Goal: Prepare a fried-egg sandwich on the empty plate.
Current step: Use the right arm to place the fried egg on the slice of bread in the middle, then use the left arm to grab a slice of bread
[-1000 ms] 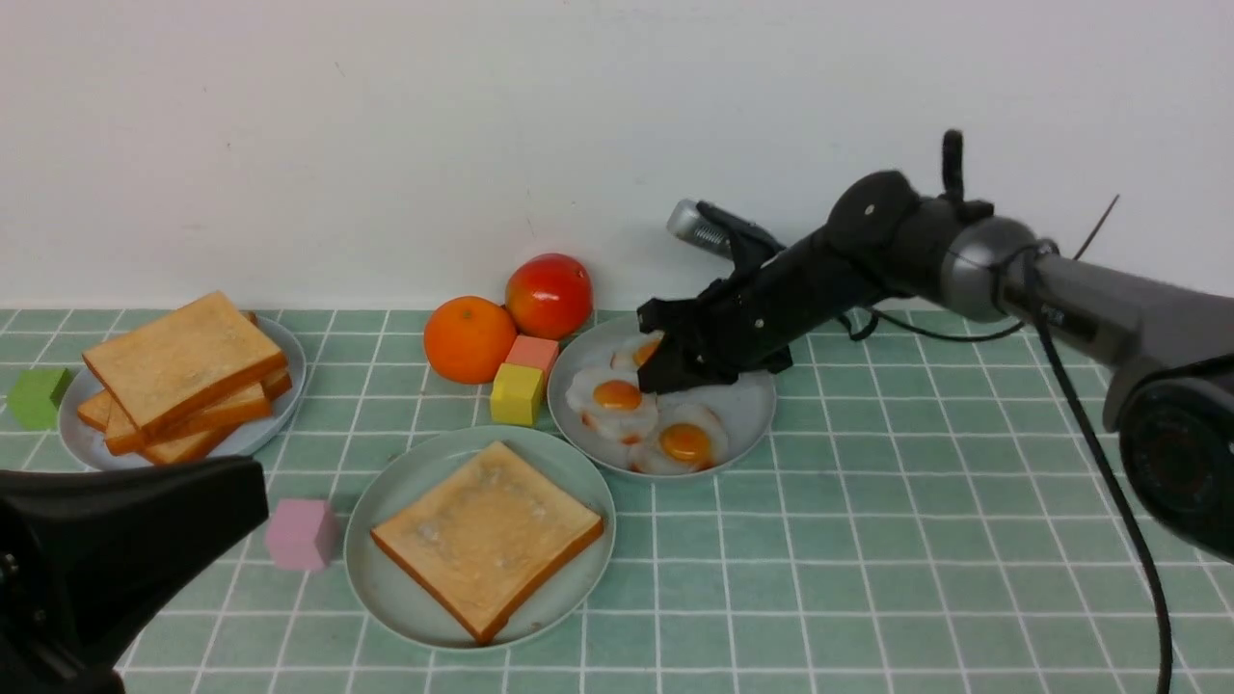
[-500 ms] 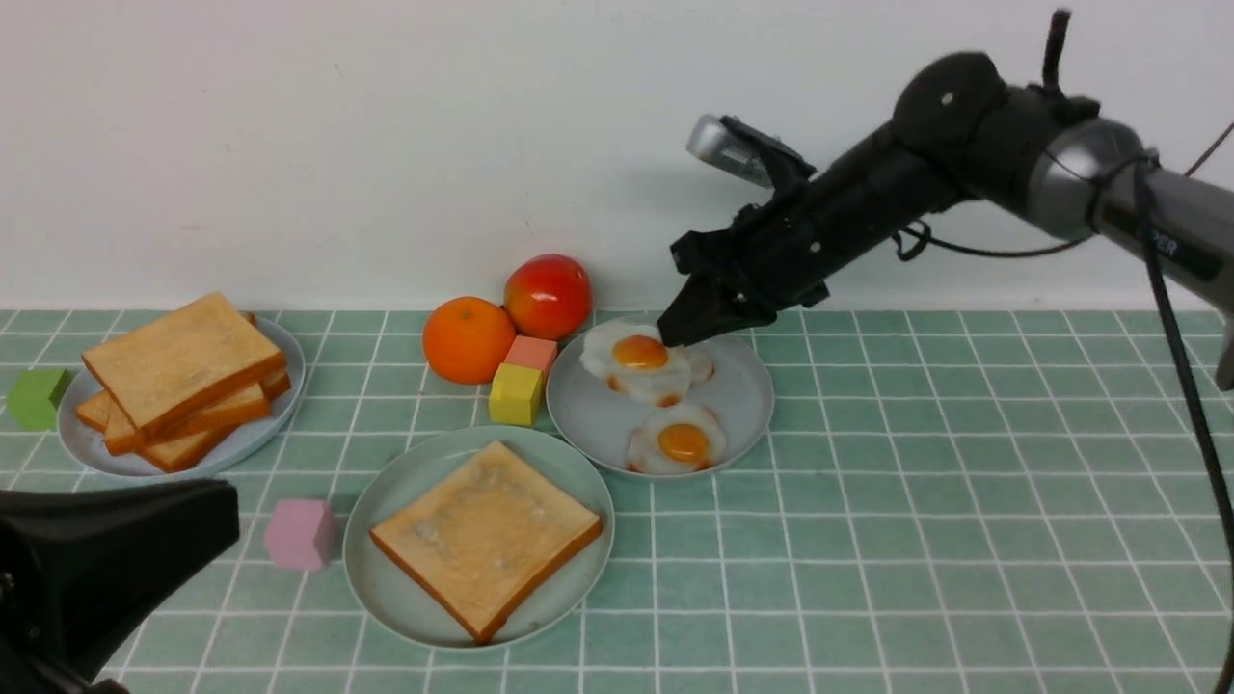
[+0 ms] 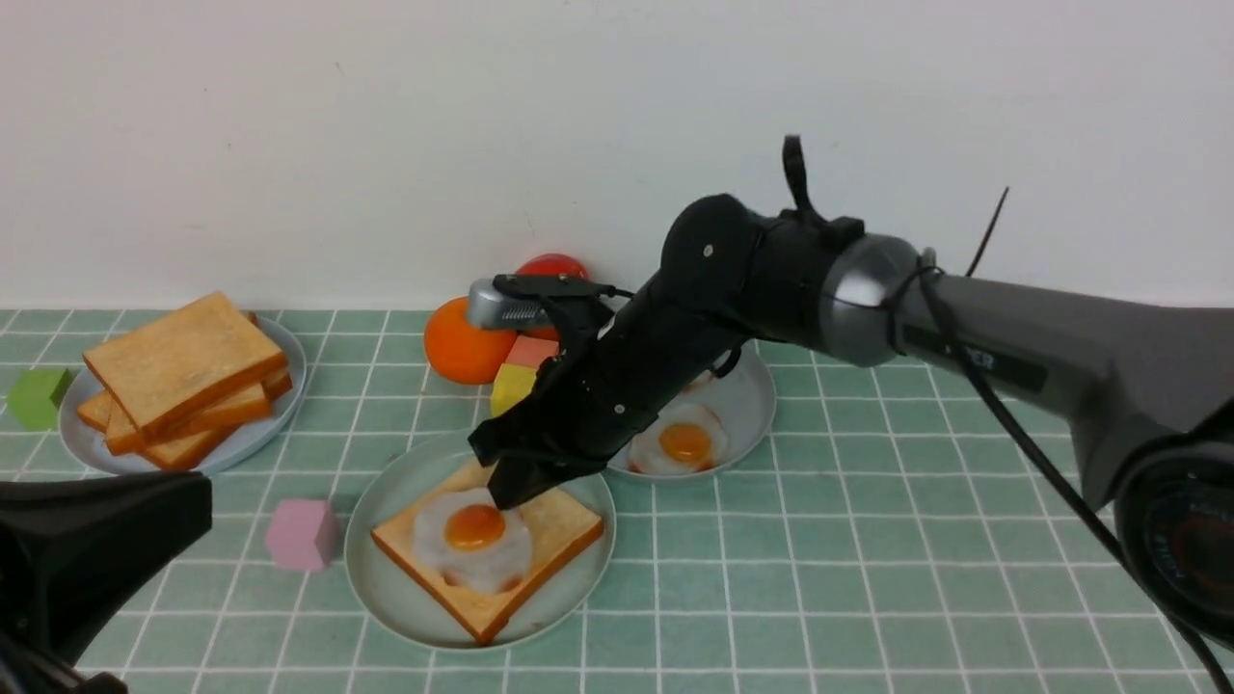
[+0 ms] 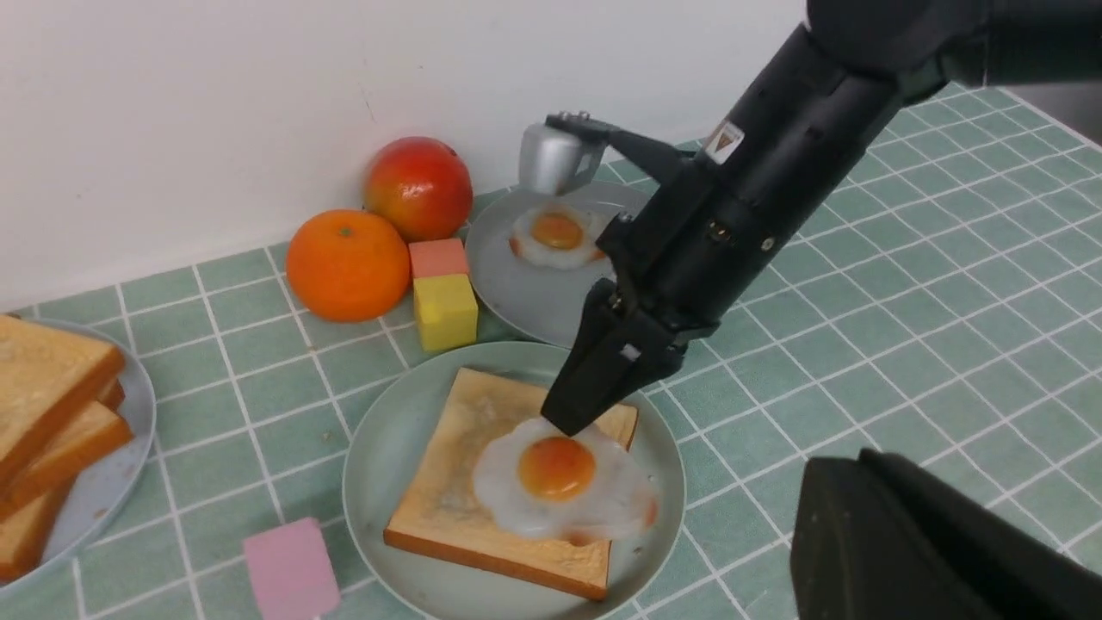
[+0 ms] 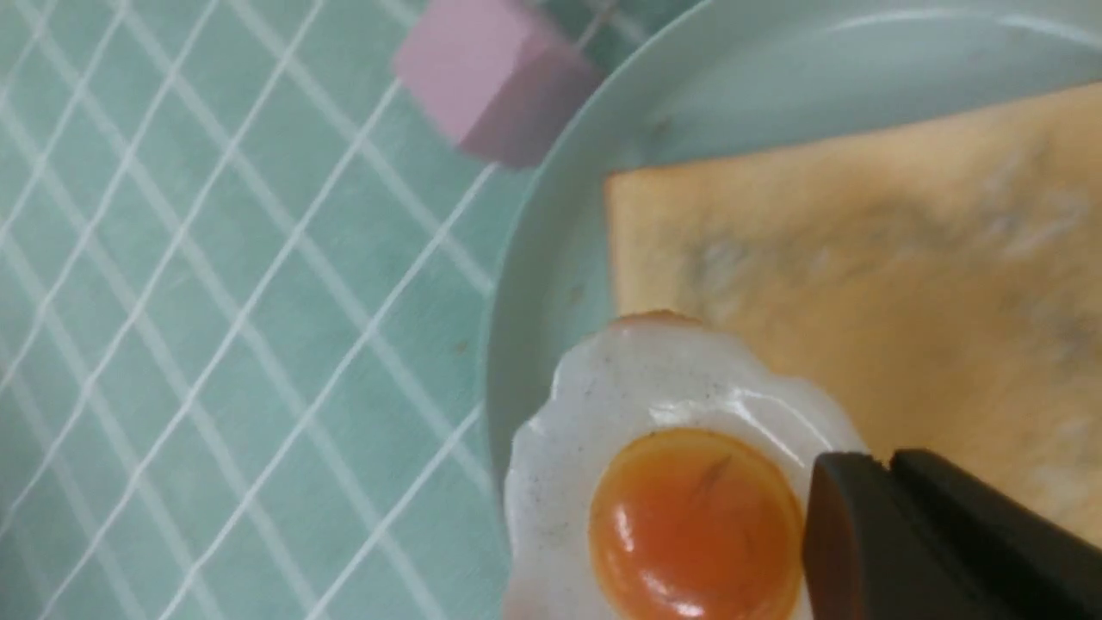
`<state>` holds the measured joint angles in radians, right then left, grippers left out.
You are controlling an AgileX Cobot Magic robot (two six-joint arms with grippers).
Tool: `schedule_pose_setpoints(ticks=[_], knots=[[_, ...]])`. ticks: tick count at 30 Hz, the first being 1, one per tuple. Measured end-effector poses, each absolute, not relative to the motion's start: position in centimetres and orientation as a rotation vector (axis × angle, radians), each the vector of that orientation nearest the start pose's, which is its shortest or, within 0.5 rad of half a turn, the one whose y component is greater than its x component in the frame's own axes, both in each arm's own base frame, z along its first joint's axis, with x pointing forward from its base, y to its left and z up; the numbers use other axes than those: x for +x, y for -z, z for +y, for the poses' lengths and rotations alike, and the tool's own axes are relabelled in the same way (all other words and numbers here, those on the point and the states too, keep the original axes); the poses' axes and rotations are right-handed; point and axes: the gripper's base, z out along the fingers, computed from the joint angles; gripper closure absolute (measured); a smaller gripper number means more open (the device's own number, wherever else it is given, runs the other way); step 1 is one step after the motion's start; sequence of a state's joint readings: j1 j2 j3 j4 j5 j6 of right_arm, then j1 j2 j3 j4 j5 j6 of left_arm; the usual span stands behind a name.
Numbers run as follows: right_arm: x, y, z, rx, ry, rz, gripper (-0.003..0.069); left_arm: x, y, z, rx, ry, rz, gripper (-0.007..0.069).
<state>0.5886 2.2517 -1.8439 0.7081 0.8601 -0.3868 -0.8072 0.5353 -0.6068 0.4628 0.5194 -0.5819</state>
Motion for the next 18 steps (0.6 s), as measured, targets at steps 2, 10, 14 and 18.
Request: schedule_pose_setpoints(ticks=[2, 10, 14, 18], knots=[[38.7, -18.9, 31.1, -0.802, -0.894, 2.559, 0.0627, 8.7, -33.4, -6.2, 0.444, 0.461, 1.85, 0.0615], [39.5, -17.3, 31.1, -0.772, -0.832, 2.542, 0.0519, 8.7, -33.4, -6.2, 0.444, 0.461, 1.85, 0.0606], [39.5, -17.3, 31.1, -0.77, -0.832, 2.54, 0.032, 8.7, -33.4, -6.2, 0.444, 0.461, 1.85, 0.0605], [39.2, -19.5, 30.4, -0.786, -0.848, 2.531, 0.0133, 8.8, -33.2, -6.2, 0.444, 0.448, 1.869, 0.0601]])
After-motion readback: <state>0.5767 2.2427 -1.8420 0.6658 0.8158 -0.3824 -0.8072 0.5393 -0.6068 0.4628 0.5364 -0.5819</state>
